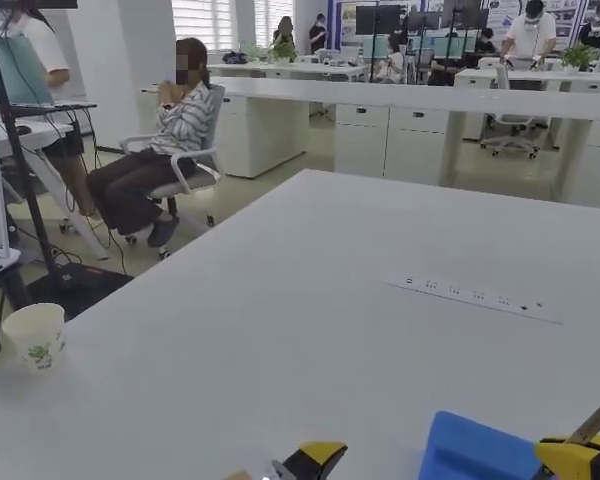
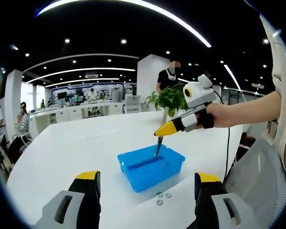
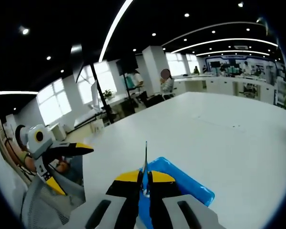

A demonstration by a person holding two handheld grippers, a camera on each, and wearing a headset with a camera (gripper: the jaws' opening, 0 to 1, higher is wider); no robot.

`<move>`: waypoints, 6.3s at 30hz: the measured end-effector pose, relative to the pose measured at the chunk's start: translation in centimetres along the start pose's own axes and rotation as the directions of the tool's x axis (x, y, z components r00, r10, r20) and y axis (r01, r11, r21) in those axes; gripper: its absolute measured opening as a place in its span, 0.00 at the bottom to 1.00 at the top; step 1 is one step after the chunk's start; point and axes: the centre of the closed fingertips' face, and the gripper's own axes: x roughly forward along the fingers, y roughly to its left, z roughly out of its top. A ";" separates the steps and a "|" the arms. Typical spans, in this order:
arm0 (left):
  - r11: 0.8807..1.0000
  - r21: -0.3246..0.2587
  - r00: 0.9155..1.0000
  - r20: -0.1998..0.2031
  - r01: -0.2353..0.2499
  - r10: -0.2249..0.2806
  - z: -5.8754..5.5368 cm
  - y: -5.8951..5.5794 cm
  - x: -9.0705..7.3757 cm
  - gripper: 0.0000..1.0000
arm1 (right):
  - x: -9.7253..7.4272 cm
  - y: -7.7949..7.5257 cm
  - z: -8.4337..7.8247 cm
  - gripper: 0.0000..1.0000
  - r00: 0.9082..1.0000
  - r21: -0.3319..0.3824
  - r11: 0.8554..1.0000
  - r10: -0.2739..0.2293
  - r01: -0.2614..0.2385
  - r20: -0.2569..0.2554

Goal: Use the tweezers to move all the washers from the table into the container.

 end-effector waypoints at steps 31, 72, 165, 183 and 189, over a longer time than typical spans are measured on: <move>1.000 -0.007 1.000 0.007 -0.007 0.007 0.0 0.2 0.0 0.81 | 2.1 -3.4 -3.5 0.03 0.995 0.065 0.996 -0.049 0.055 -0.091; 1.000 -0.020 1.000 0.024 0.006 -0.005 0.3 0.0 0.0 0.82 | 0.3 -1.9 -2.8 0.03 0.994 -0.050 0.996 -0.079 0.075 -0.080; 0.999 -0.001 0.999 -0.003 0.037 -0.037 -0.1 -0.7 0.1 0.81 | 1.9 6.5 -8.8 0.02 0.973 -0.061 0.988 0.130 -0.144 -0.191; 0.999 0.005 0.999 -0.010 0.040 -0.040 -0.2 -0.7 0.2 0.80 | -0.1 4.8 -2.8 0.03 0.992 -0.049 0.993 0.106 -0.110 -0.073; 0.999 0.003 0.999 -0.004 0.045 -0.045 -0.1 -0.8 0.2 0.80 | -0.5 3.6 -1.8 0.03 0.997 -0.042 0.997 0.066 -0.068 -0.051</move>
